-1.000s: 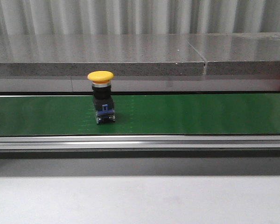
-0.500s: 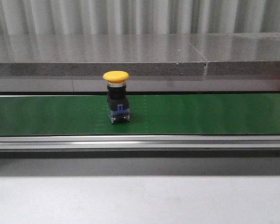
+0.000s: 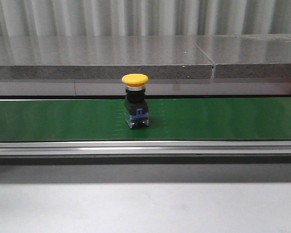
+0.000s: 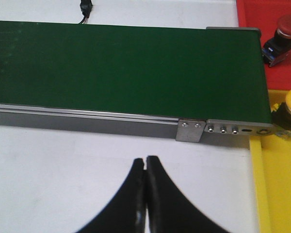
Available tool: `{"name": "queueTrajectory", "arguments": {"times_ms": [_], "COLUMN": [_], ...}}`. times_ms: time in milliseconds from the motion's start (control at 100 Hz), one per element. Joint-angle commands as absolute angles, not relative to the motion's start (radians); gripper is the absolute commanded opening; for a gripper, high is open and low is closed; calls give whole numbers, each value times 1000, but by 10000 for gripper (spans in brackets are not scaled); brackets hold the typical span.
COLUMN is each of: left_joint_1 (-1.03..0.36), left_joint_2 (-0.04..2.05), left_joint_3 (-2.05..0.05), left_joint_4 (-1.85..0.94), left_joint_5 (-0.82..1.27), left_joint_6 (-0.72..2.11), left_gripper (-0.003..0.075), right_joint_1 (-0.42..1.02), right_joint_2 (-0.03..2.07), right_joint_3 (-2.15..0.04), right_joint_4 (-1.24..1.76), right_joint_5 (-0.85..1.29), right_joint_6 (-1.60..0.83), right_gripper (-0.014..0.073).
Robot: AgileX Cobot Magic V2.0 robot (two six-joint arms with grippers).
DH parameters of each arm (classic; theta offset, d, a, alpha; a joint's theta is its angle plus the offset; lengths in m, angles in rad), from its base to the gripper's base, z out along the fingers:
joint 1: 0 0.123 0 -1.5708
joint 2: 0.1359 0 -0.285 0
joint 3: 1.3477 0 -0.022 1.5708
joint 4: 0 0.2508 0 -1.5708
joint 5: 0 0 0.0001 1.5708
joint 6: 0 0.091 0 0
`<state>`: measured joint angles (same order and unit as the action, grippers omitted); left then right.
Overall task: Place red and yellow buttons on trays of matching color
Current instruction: 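Move the right gripper above the yellow button arriving on the belt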
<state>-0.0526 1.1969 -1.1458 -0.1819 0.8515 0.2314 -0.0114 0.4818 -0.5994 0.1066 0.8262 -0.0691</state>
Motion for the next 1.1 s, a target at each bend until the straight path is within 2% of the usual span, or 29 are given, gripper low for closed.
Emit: {"name": "queueTrajectory", "arguments": {"times_ms": [0, 270, 450, 1090], "left_joint_1": [-84, -154, -211, -212], "left_joint_2": [1145, 1058, 980, 562], "left_joint_3": [-1152, -1035, -947, -668], "left_joint_4": [-202, -202, -50, -47], "left_joint_5": [791, 697, 620, 611], "left_joint_6": [232, 225, 57, 32], "left_gripper": [-21, -21, -21, -21], "right_joint_1": [-15, -15, -15, -15], "right_joint_2": [482, 482, 482, 482], "right_joint_3": [-623, -623, -623, -623], "right_joint_4": [105, 105, 105, 105], "right_joint_5": [766, 766, 766, 766], "right_joint_6": [-75, -75, -75, -75], "right_gripper": [-122, -122, -122, -122]}}
